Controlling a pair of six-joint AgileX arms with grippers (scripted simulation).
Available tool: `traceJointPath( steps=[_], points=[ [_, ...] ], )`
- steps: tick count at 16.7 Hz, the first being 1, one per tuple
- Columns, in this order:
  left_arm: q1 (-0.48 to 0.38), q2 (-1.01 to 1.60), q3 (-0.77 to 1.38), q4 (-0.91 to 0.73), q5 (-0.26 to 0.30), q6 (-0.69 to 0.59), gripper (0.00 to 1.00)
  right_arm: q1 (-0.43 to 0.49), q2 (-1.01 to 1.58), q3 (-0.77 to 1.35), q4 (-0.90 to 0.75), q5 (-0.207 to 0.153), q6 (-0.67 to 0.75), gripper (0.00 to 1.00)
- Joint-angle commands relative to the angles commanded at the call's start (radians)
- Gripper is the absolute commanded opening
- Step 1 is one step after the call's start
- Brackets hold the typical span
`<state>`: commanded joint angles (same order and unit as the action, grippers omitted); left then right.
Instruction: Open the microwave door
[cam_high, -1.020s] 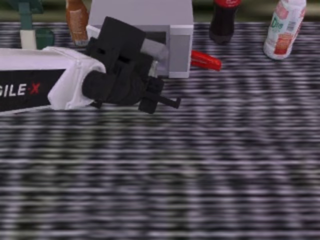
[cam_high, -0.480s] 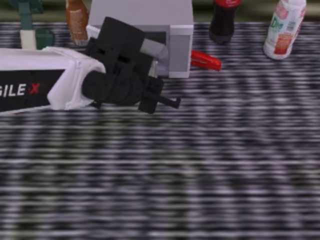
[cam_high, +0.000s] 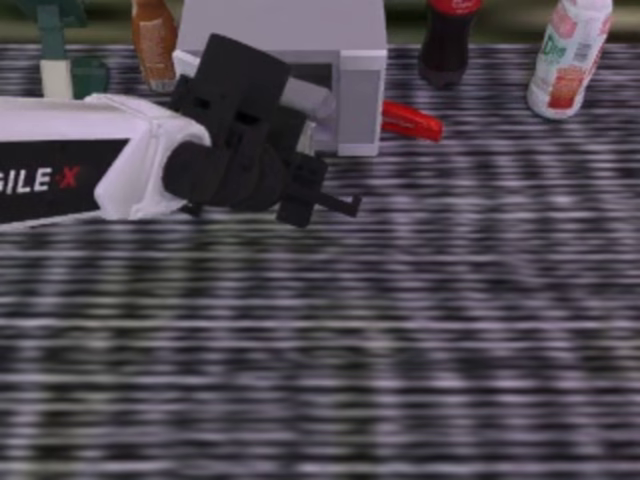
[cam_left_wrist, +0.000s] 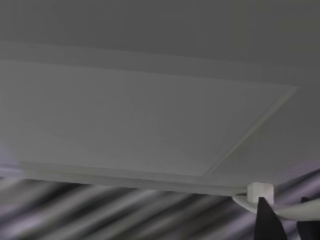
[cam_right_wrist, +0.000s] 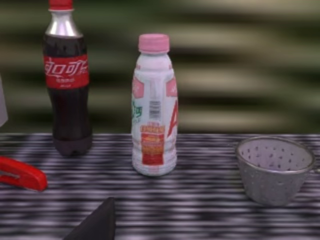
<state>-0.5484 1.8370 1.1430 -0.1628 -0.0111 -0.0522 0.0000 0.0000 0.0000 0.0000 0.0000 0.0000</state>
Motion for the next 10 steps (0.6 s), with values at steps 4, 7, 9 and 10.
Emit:
traceJointPath(
  steps=[4,7,9,10],
  points=[
    [0.0,0.0,0.0,0.0,0.0,0.0,0.0,0.0,0.0,0.0,0.0,0.0,0.0,1.0],
    [-0.008,0.001,0.002,-0.001,0.009,-0.006,0.0,0.0,0.0,0.0,0.0,0.0,0.0,1.0],
    [-0.002,-0.003,-0.006,-0.001,0.015,0.006,0.0,0.0,0.0,0.0,0.0,0.0,0.0,1.0],
    [0.002,-0.008,-0.011,0.002,0.021,0.015,0.0,0.0,0.0,0.0,0.0,0.0,0.0,1.0]
  ],
)
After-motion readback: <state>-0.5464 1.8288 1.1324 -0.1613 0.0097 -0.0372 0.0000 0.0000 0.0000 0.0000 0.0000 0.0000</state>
